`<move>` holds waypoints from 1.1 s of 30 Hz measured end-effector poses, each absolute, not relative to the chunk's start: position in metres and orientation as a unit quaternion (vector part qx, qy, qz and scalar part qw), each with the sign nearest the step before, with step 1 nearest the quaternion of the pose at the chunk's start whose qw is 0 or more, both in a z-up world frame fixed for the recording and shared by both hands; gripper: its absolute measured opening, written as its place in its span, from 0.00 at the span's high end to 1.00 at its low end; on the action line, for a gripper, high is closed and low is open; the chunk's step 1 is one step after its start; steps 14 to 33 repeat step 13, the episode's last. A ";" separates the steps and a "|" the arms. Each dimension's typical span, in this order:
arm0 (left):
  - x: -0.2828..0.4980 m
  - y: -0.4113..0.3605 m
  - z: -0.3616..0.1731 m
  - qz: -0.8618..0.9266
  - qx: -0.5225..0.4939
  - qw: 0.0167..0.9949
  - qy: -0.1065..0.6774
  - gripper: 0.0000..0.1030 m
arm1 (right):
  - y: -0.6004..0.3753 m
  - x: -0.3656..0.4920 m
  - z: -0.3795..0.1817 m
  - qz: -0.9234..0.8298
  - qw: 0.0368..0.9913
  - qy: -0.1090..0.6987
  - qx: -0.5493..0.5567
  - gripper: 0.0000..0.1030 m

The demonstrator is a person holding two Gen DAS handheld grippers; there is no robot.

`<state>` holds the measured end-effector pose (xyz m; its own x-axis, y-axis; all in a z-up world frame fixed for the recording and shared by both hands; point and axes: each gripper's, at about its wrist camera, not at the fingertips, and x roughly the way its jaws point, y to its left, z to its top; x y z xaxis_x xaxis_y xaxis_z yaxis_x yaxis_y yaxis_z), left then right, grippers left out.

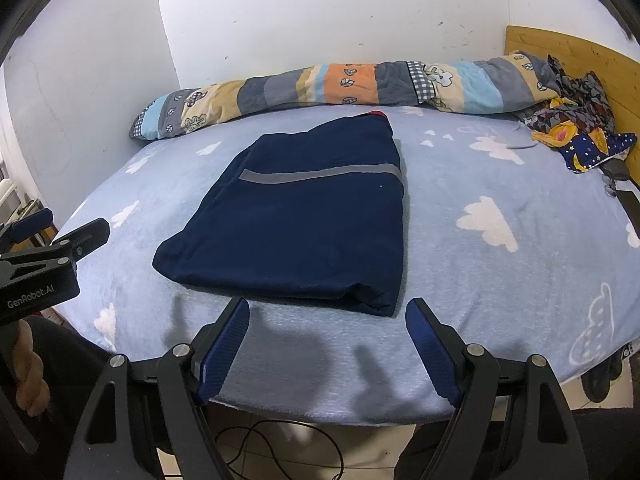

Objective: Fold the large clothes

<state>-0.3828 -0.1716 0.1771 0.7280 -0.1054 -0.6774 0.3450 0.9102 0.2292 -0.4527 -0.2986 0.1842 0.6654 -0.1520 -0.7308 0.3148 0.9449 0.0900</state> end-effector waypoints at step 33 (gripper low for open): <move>-0.374 -0.163 0.176 -0.134 0.156 0.904 0.376 0.00 | -0.300 -0.454 0.186 -0.133 0.908 0.384 0.106 0.20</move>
